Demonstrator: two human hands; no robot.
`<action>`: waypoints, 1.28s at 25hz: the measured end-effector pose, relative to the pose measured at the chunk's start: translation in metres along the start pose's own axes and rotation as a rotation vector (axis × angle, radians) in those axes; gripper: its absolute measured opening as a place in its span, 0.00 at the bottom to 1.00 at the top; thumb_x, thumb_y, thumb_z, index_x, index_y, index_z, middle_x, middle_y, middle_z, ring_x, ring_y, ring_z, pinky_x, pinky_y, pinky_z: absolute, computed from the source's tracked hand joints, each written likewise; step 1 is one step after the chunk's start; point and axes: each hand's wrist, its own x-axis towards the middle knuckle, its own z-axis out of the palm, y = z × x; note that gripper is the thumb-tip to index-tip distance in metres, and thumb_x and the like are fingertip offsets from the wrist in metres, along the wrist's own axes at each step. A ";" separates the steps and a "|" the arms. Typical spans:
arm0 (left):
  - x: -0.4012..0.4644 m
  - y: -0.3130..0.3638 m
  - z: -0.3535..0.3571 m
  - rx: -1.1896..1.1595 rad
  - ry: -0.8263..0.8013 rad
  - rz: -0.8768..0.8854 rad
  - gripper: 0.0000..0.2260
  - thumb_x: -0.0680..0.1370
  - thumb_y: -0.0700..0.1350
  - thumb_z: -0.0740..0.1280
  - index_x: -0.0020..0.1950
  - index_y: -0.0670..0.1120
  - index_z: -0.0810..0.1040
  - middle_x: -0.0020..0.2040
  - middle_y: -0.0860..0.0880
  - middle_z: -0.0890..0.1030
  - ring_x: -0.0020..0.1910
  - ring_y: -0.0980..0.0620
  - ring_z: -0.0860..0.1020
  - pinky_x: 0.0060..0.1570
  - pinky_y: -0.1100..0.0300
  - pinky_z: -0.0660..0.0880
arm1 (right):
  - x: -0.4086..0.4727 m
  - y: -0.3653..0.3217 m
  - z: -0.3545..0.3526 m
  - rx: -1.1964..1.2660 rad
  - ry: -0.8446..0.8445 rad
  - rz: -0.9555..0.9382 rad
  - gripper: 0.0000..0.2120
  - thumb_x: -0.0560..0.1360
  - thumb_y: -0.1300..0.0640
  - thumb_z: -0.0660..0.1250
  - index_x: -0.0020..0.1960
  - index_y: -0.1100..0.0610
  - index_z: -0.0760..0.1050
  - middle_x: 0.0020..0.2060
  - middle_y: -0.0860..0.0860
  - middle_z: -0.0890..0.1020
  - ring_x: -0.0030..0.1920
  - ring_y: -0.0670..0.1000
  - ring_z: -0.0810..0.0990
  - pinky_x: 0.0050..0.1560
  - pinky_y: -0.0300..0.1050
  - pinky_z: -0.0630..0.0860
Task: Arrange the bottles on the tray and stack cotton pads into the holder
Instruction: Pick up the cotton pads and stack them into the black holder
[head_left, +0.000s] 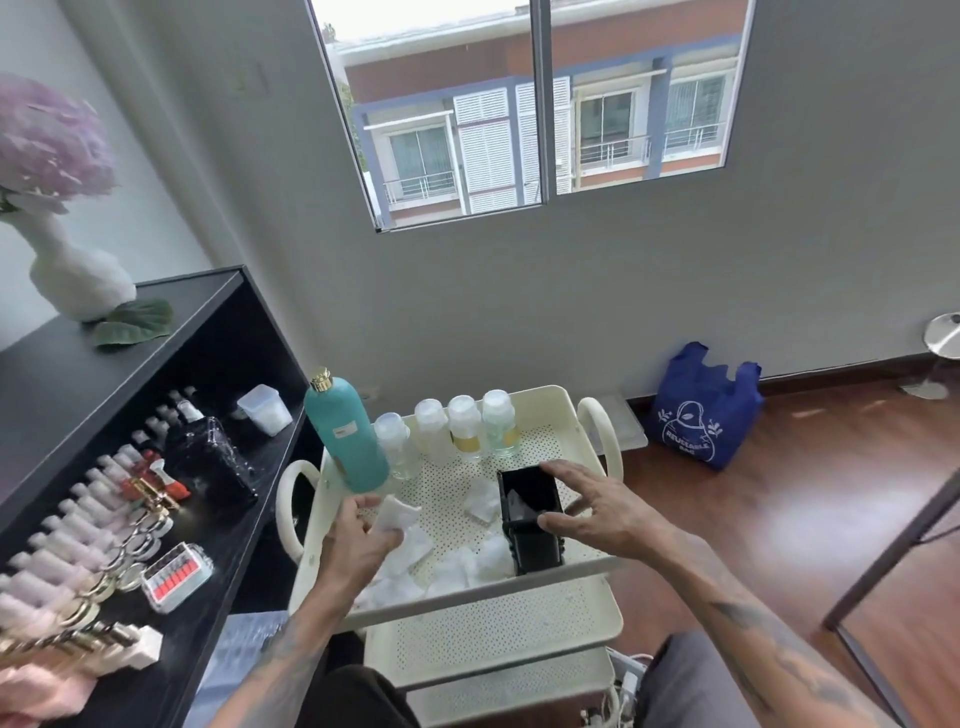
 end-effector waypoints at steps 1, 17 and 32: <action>0.000 0.003 0.000 -0.007 -0.014 -0.007 0.22 0.69 0.37 0.74 0.60 0.49 0.71 0.48 0.45 0.82 0.49 0.44 0.81 0.54 0.44 0.78 | 0.000 -0.001 0.000 0.001 -0.003 0.003 0.35 0.73 0.41 0.69 0.75 0.37 0.57 0.77 0.39 0.56 0.53 0.42 0.81 0.60 0.43 0.75; -0.031 0.115 0.088 0.406 0.170 0.919 0.02 0.76 0.42 0.70 0.46 0.45 0.82 0.43 0.50 0.83 0.45 0.50 0.77 0.46 0.56 0.75 | -0.001 0.002 0.003 0.072 0.021 0.001 0.36 0.74 0.44 0.70 0.76 0.38 0.56 0.78 0.42 0.56 0.70 0.52 0.72 0.72 0.55 0.67; -0.004 0.126 0.076 1.135 -0.658 0.767 0.19 0.80 0.45 0.49 0.54 0.51 0.80 0.48 0.53 0.82 0.50 0.50 0.67 0.58 0.50 0.59 | -0.001 0.003 0.008 0.126 0.021 -0.003 0.35 0.74 0.45 0.70 0.76 0.37 0.57 0.78 0.42 0.56 0.58 0.48 0.81 0.58 0.39 0.76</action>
